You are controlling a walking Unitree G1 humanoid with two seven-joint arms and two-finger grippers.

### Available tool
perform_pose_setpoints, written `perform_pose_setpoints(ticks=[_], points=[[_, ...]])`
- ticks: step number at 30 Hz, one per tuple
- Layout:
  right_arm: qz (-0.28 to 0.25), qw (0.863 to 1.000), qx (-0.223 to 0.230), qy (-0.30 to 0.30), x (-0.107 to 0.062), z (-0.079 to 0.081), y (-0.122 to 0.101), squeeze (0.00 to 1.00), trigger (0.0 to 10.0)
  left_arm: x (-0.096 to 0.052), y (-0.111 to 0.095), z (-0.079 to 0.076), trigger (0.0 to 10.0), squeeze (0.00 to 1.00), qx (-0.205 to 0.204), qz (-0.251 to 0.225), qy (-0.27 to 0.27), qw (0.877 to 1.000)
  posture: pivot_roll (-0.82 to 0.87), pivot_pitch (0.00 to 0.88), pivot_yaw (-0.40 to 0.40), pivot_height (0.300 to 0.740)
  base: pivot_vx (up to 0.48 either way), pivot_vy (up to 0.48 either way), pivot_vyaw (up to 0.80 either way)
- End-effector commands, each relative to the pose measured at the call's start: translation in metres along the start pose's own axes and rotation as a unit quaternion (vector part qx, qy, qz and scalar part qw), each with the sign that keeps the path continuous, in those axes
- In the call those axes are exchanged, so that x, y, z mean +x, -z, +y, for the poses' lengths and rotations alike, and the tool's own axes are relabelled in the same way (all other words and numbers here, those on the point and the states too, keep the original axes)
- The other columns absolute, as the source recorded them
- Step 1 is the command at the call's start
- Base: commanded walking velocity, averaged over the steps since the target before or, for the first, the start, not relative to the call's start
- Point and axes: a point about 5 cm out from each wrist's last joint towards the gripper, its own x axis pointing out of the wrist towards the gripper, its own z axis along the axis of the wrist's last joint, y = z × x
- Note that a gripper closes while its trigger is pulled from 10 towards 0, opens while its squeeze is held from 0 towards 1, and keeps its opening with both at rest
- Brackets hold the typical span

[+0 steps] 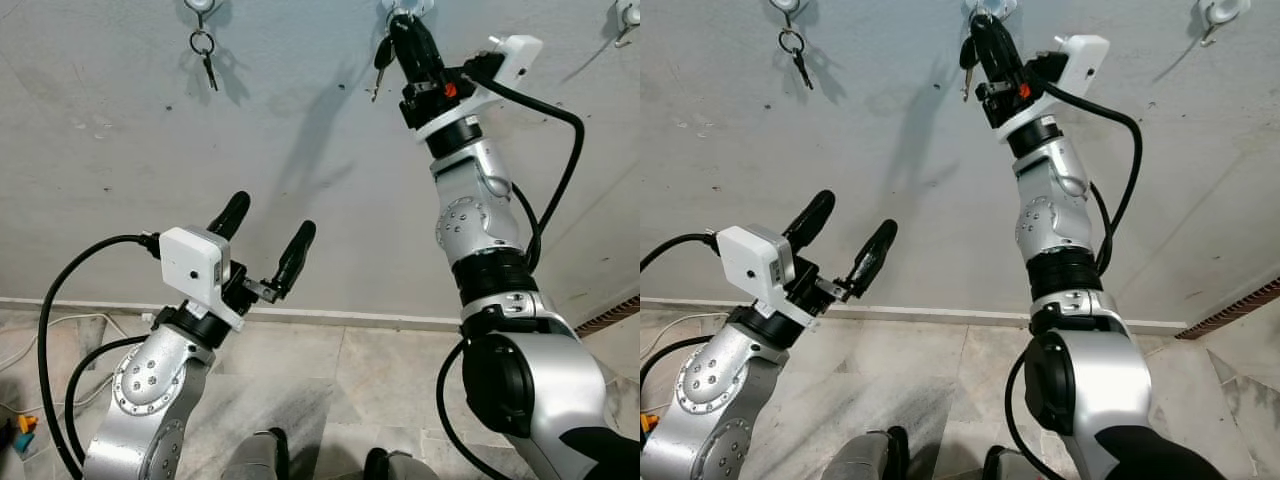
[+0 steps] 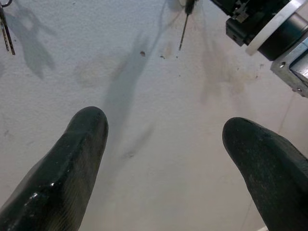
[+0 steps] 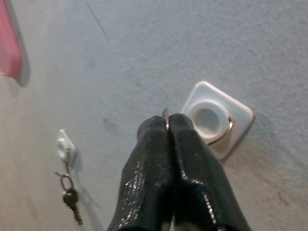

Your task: Hang keys on a hook

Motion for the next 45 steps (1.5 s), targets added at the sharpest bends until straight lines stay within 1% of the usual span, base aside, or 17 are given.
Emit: perform_pose_setpoints(ticks=[1, 4, 7, 8, 13, 15, 21, 26, 28, 37, 45], points=[[-0.003, 1.0, -0.001, -0.014, 0.0, 0.003, -0.003, 0.0, 10.0, -0.003, 0.001, 0.0, 10.0, 0.0, 0.005, 0.006, -0.003, 1.0, 0.23, 0.231, 0.039, 0.74, 0.0, 0.0, 0.0], [0.017, 0.999, -0.009, -0.026, -0.011, 0.004, 0.002, 0.0, 10.0, -0.004, 0.001, 0.0, 10.0, 0.0, 0.005, 0.007, -0.004, 1.0, 0.23, 0.233, 0.039, 0.74, 0.0, 0.0, 0.0], [0.042, 0.999, -0.014, -0.022, -0.026, 0.001, 0.01, 0.0, 10.0, -0.004, 0.002, 0.0, 10.0, 0.0, 0.005, 0.009, -0.004, 1.0, 0.23, 0.234, 0.042, 0.74, 0.0, 0.0, 0.0], [0.042, 0.999, -0.014, -0.022, -0.026, 0.001, 0.01, 0.0, 10.0, -0.004, 0.002, 0.0, 10.0, 0.0, 0.005, 0.009, -0.004, 1.0, 0.23, 0.234, 0.042, 0.74, 0.0, 0.0, 0.0], [0.072, 0.997, -0.019, -0.016, -0.039, 0.0, 0.018, 0.0, 10.0, -0.004, 0.002, 0.001, 10.0, 0.0, 0.005, 0.01, -0.001, 1.0, 0.22, 0.236, 0.053, 0.74, 0.0, 0.0, 0.0], [0.079, 0.996, -0.024, -0.016, -0.041, 0.001, 0.02, 0.0, 10.0, -0.004, 0.002, 0.001, 10.0, 0.0, 0.005, 0.01, 0.0, 1.0, 0.22, 0.237, 0.054, 0.74, 0.0, 0.0, 0.0], [0.075, 0.997, -0.022, -0.016, -0.038, 0.003, 0.02, 0.0, 10.0, -0.003, 0.002, 0.001, 10.0, 0.0, 0.006, 0.011, 0.002, 1.0, 0.22, 0.235, 0.056, 0.74, 0.0, 0.0, 0.0], [0.069, 0.997, -0.023, -0.019, -0.031, 0.004, 0.019, 0.0, 10.0, -0.002, 0.002, 0.001, 10.0, 0.0, 0.005, 0.011, 0.003, 1.0, 0.23, 0.235, 0.055, 0.74, 0.0, 0.0, 0.0], [0.062, 0.998, -0.024, -0.015, -0.023, 0.001, 0.015, 0.0, 10.0, -0.003, 0.002, 0.002, 10.0, 0.0, 0.006, 0.011, 0.001, 1.0, 0.23, 0.236, 0.056, 0.74, 0.0, 0.0, 0.0], [0.05, 0.998, -0.028, -0.009, -0.01, -0.002, 0.009, 0.0, 10.0, -0.004, 0.002, 0.002, 10.0, 0.0, 0.008, 0.013, 0.0, 1.0, 0.24, 0.236, 0.057, 0.74, 0.0, 0.0, 0.0], [0.045, 0.998, -0.031, 0.003, -0.006, -0.006, 0.008, 0.0, 10.0, -0.004, 0.002, 0.002, 10.0, 0.0, 0.008, 0.013, -0.001, 1.0, 0.24, 0.235, 0.054, 0.74, 0.0, 0.0, 0.0]])
